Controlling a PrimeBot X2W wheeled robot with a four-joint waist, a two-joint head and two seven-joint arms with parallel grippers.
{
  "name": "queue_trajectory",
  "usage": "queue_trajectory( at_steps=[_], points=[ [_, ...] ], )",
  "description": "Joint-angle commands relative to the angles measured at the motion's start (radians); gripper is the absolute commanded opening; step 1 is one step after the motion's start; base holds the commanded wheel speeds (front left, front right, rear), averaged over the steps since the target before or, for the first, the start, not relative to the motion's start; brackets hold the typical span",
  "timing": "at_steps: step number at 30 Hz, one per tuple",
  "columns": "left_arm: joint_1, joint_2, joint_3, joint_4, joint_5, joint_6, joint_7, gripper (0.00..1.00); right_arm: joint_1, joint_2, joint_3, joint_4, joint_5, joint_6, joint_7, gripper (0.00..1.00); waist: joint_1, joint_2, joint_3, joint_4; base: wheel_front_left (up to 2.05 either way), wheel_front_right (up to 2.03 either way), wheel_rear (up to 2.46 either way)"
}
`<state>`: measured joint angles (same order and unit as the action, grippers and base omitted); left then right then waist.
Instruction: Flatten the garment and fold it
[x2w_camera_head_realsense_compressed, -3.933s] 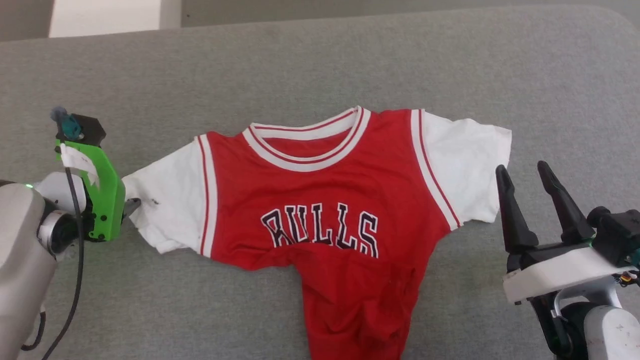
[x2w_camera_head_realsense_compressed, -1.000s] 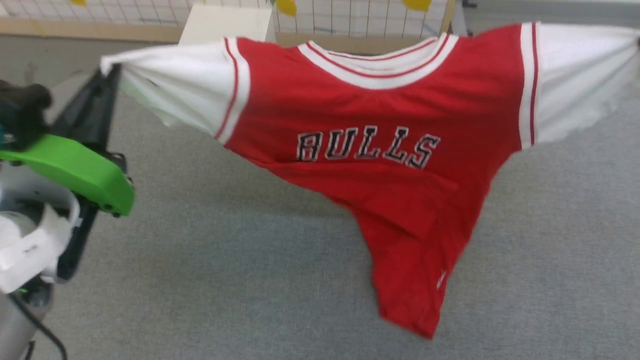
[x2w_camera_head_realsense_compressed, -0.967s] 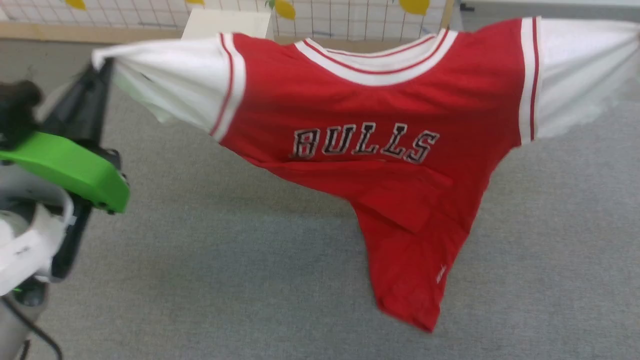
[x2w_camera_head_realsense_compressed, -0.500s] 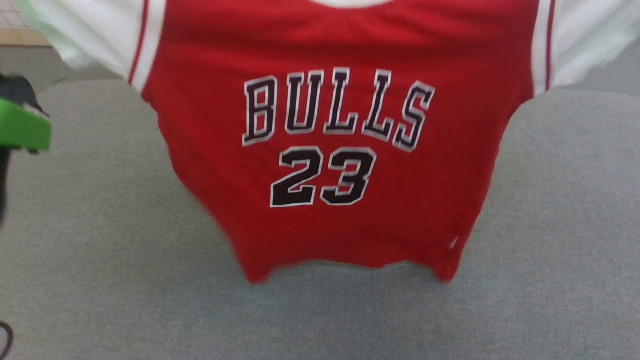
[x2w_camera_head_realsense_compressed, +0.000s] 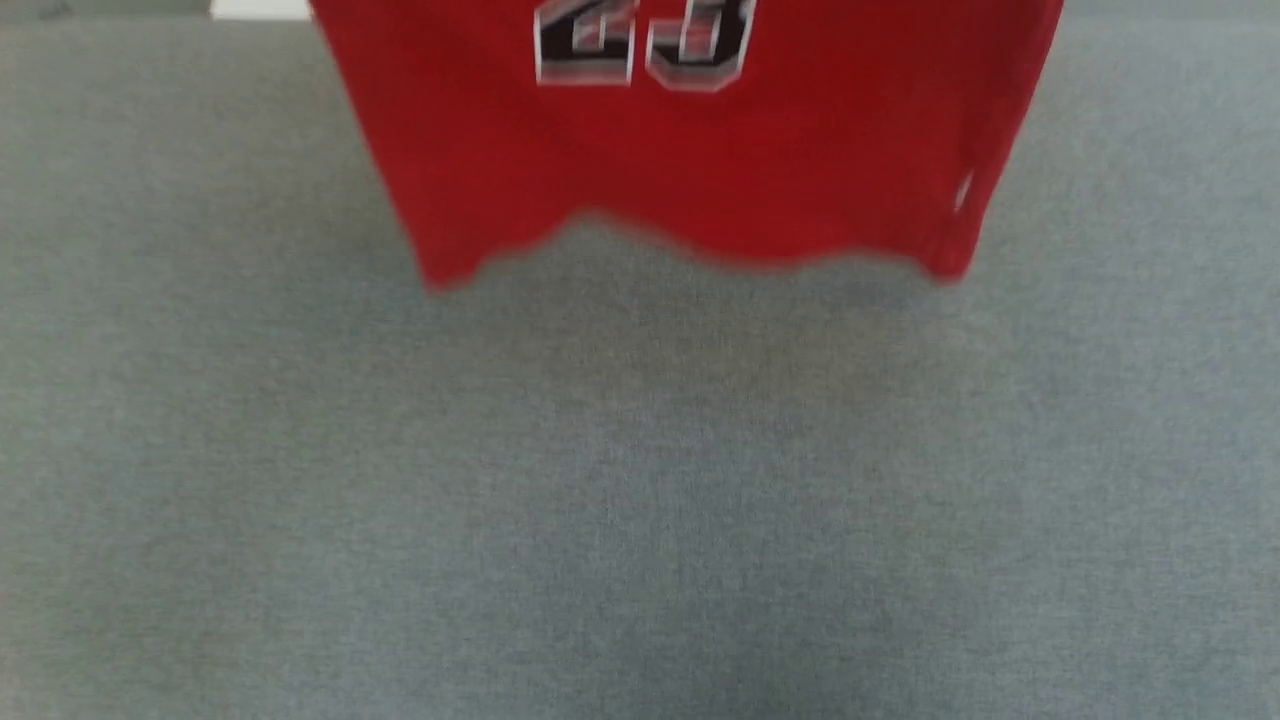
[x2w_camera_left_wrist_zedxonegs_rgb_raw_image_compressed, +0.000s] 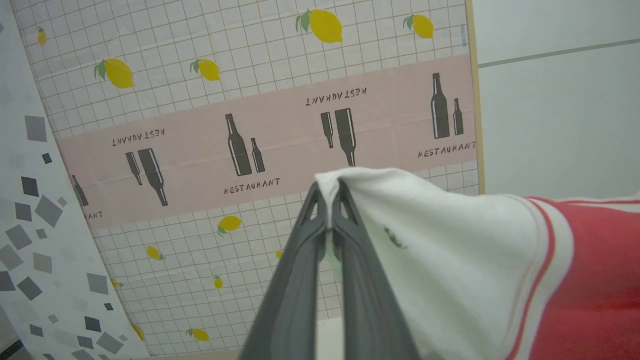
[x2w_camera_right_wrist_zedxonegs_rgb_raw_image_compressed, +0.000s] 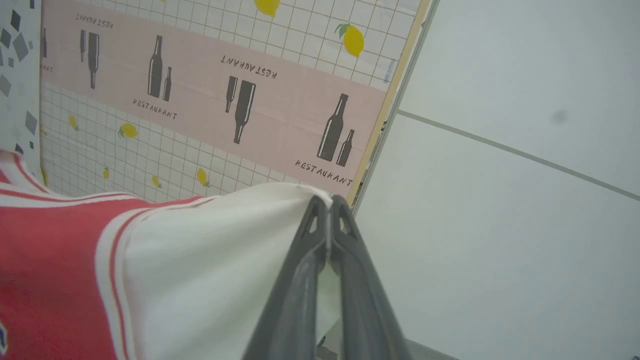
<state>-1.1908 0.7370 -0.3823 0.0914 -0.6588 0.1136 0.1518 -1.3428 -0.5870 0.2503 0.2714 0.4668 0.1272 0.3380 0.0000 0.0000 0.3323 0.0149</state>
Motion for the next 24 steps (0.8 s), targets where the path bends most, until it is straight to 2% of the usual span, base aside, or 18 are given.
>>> queue_trajectory(
  at_steps=[1, 5, 13, 18, 24],
  points=[
    [-0.068, -0.027, -0.008, 0.049, 0.016, -0.012, -0.015, 0.00, -0.059, 0.015, 0.003, 0.051, -0.016, 0.003, -0.034, 0.00, 0.0000, 0.0000, 0.130, -0.019, 0.00, 0.00, 0.00],
    [-0.230, -0.099, -0.022, 0.205, 0.047, -0.032, -0.073, 0.00, -0.203, 0.063, 0.012, 0.192, -0.060, 0.003, -0.139, 0.00, 0.0000, 0.0000, 0.184, -0.024, 0.00, 0.00, 0.00],
    [-0.385, -0.177, -0.029, 0.415, 0.082, -0.058, -0.212, 0.00, -0.339, 0.143, 0.042, 0.389, -0.101, 0.003, -0.288, 0.00, 0.0000, 0.0000, 0.236, -0.031, 0.00, 0.00, 0.00],
    [-0.394, -0.215, -0.044, 0.513, 0.078, -0.086, -0.265, 0.00, -0.345, 0.172, 0.076, 0.468, -0.078, 0.003, -0.333, 0.00, 0.0000, 0.0000, 0.259, -0.026, 0.00, 0.00, 0.00],
    [-0.293, -0.268, -0.085, 0.591, 0.067, -0.117, -0.308, 0.00, -0.264, 0.181, 0.123, 0.522, -0.025, 0.003, -0.369, 0.00, 0.0000, 0.0000, 0.253, -0.009, 0.00, 0.00, 0.00]
  ],
)
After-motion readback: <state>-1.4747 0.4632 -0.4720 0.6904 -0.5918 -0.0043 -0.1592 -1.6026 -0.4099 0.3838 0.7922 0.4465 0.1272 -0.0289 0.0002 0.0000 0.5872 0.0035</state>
